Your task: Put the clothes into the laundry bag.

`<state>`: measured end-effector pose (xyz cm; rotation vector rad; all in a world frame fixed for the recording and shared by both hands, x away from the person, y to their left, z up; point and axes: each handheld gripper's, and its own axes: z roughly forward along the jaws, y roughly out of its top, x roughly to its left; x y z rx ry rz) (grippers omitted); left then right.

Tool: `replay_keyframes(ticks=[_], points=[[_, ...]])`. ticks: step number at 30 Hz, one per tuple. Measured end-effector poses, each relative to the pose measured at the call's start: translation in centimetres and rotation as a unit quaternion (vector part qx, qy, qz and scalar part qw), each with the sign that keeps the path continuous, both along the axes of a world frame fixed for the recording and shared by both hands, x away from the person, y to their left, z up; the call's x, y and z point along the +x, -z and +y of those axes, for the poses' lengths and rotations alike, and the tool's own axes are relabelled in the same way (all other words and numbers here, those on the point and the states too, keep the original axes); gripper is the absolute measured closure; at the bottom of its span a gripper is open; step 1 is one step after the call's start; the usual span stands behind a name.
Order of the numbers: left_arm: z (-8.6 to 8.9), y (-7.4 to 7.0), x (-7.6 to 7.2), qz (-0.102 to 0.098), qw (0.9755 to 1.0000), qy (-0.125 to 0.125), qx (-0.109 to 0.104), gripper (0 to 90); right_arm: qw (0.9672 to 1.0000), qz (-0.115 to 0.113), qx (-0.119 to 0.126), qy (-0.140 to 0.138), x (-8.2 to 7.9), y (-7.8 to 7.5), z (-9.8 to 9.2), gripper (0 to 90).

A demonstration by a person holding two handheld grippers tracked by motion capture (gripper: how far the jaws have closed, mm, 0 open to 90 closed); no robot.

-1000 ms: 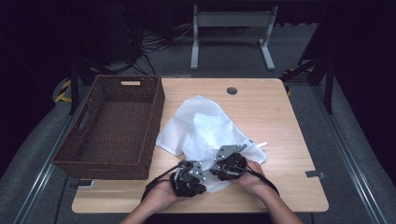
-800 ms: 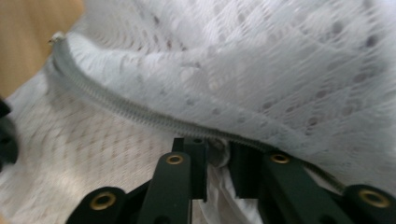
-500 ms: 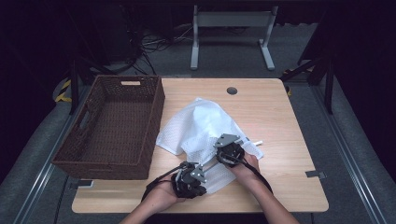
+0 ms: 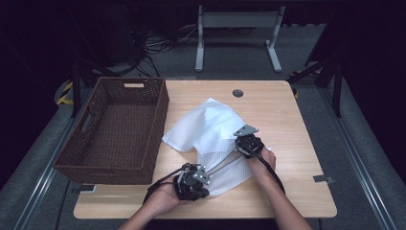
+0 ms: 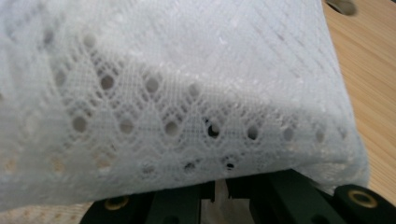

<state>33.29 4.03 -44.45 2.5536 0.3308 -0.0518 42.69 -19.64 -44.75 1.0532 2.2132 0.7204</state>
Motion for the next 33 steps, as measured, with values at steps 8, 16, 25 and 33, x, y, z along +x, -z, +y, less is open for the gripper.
replay_keyframes(ticks=[8,16,25,33], points=[[1.1,-0.1,1.6,-0.004,0.9991,-0.040,-0.013,87.6,0.9993,0.021,0.029,0.012,-0.5,-0.5,-1.6,78.2],[1.5,-0.2,1.8,-0.004,0.9986,-0.050,-0.017,87.2,0.9901,0.076,0.073,-0.092,-3.3,-2.3,-3.0,51.1],[1.6,-0.2,1.8,-0.003,0.9985,-0.052,-0.016,87.2,0.9890,0.106,0.093,-0.045,-3.9,-1.4,-7.2,46.6],[1.7,-0.2,2.0,-0.005,0.9984,-0.054,-0.017,87.2,0.9881,0.119,0.086,-0.045,-2.6,-0.6,-6.1,69.0]])
